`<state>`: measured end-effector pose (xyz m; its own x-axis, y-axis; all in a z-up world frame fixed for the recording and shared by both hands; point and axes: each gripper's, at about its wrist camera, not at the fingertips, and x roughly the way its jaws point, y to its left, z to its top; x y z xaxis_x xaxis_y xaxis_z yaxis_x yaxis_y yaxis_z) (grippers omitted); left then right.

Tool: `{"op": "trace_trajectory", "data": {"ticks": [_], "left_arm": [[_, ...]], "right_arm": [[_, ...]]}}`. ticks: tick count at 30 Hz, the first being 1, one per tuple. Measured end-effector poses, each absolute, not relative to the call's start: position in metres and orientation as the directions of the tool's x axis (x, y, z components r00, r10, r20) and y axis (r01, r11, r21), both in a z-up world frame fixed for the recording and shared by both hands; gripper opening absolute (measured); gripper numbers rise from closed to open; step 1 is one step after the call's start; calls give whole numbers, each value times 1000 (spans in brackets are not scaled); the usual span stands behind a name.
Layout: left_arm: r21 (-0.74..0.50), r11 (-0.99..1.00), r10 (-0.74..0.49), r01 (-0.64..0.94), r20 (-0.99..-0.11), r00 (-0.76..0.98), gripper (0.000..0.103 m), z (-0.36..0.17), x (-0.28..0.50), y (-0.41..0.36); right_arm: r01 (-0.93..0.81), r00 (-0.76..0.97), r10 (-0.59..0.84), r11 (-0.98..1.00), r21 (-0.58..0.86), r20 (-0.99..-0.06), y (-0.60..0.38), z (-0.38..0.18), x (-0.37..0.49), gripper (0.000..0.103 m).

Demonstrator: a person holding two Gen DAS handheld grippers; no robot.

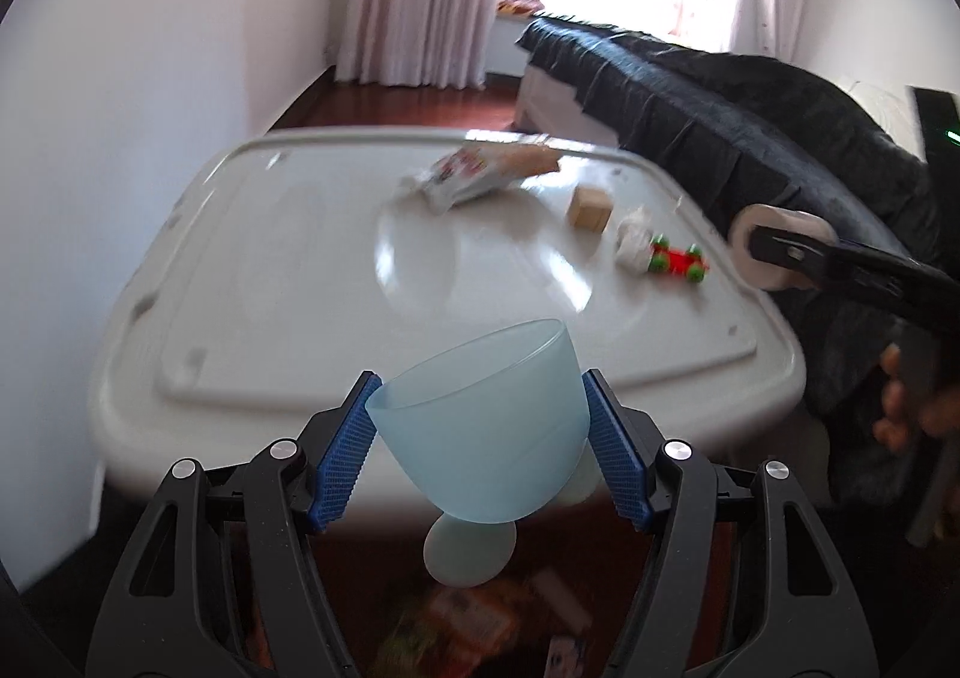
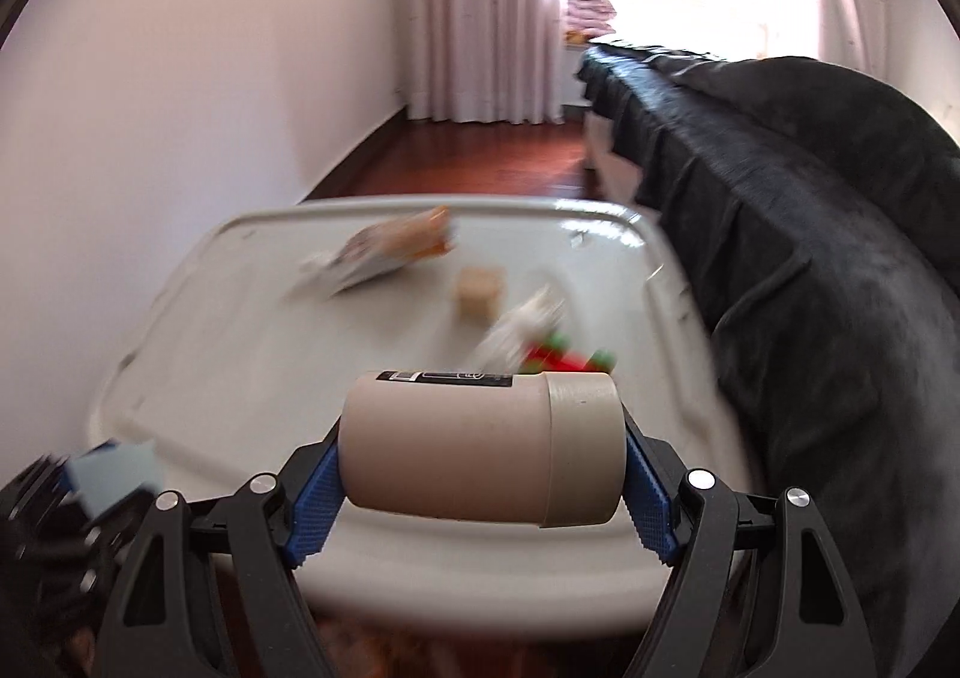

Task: Collect trash
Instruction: 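Drop the blue cup with the left tool while the right tool drops the beige cylinder into the bin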

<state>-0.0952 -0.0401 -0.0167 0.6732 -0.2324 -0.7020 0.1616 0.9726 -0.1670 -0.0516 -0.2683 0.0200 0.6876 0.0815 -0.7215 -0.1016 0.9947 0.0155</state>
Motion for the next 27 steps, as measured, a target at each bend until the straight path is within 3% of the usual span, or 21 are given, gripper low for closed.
{"op": "trace_trajectory", "data": {"ticks": [10,19,23,27], "left_arm": [[-124,990,-140,67,-798,586,66,-61,-167,3],[-140,989,-144,47,-852,504,66,-85,-180,5],[-125,992,-114,10,-871,478,80,-86,-177,6],[-99,995,-79,-15,-866,494,85,-86,-177,8]], "right_arm": [[-192,539,146,980,48,-829,-218,-51,-161,77],[-202,440,118,979,30,-890,-210,-85,-183,77],[-181,456,101,983,19,-884,-213,-84,-185,95],[-166,491,73,986,-11,-868,-215,-80,-185,98]]}}
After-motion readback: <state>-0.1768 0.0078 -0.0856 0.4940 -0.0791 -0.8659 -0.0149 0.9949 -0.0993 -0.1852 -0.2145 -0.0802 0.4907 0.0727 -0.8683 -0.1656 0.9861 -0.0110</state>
